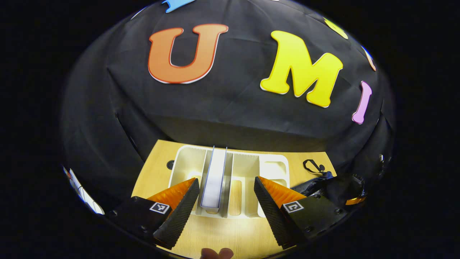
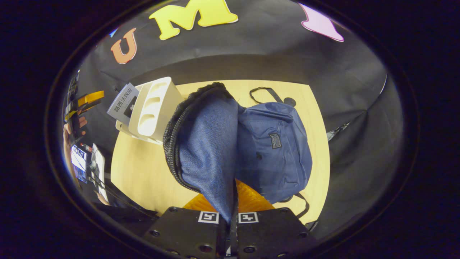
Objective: Open the schoolbag, grab two books from the bookshelf and put them into the schoolbag.
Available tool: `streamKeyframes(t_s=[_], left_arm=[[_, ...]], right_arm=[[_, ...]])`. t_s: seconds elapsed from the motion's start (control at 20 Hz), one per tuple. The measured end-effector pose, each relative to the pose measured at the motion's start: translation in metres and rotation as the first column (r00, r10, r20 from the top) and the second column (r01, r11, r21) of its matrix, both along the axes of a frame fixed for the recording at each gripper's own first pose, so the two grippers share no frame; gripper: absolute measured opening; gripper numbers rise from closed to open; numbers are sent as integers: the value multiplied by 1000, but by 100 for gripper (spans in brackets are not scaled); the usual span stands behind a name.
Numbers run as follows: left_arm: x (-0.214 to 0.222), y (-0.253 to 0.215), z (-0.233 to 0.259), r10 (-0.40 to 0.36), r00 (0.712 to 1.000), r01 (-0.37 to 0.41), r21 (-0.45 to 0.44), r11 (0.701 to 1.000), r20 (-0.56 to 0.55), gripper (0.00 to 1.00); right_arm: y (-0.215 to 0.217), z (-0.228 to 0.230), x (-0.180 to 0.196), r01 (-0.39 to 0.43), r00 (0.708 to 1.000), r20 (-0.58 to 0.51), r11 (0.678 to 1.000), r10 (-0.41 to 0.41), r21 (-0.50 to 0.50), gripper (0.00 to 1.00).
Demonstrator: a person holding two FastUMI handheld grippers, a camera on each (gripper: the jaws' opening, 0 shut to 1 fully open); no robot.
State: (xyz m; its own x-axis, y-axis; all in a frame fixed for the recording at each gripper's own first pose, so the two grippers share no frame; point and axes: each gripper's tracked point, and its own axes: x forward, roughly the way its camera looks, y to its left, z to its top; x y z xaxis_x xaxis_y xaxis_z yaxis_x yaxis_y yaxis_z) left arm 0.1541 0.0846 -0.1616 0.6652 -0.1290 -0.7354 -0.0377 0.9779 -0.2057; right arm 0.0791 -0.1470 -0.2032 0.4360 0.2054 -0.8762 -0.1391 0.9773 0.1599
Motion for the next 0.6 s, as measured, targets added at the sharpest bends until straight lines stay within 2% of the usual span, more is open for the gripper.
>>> streamKeyframes(t_s=[0.1,0.15,0.2,0.3,0.35,0.4,0.55,0.6], left_arm=[[3,2,-21,-16,996,16,-4,1000,-88,98],[5,4,-32,-12,993,13,8,1000,-121,98],[8,8,-43,-9,989,11,17,1000,-148,98],[10,11,-58,-20,981,25,24,999,-192,98],[11,12,-64,-28,977,35,29,999,-213,98],[13,12,-70,-35,972,44,34,998,-232,98],[13,11,-85,-44,957,60,45,997,-287,100],[13,13,-89,-49,953,66,47,997,-298,98]], right_arm=[[-1,0,0,8,1000,-4,1000,-8,4,5],[-1,0,0,11,1000,-6,1000,-11,4,2],[0,-1,0,11,1000,-6,1000,-11,3,5],[-1,0,0,12,1000,-7,1000,-12,2,5],[-2,0,-1,15,1000,-8,1000,-15,5,2],[-2,-1,-1,19,1000,-10,1000,-18,8,5],[-2,-2,0,24,1000,-14,1000,-24,15,5],[-3,-2,0,24,1000,-15,1000,-24,16,5]])
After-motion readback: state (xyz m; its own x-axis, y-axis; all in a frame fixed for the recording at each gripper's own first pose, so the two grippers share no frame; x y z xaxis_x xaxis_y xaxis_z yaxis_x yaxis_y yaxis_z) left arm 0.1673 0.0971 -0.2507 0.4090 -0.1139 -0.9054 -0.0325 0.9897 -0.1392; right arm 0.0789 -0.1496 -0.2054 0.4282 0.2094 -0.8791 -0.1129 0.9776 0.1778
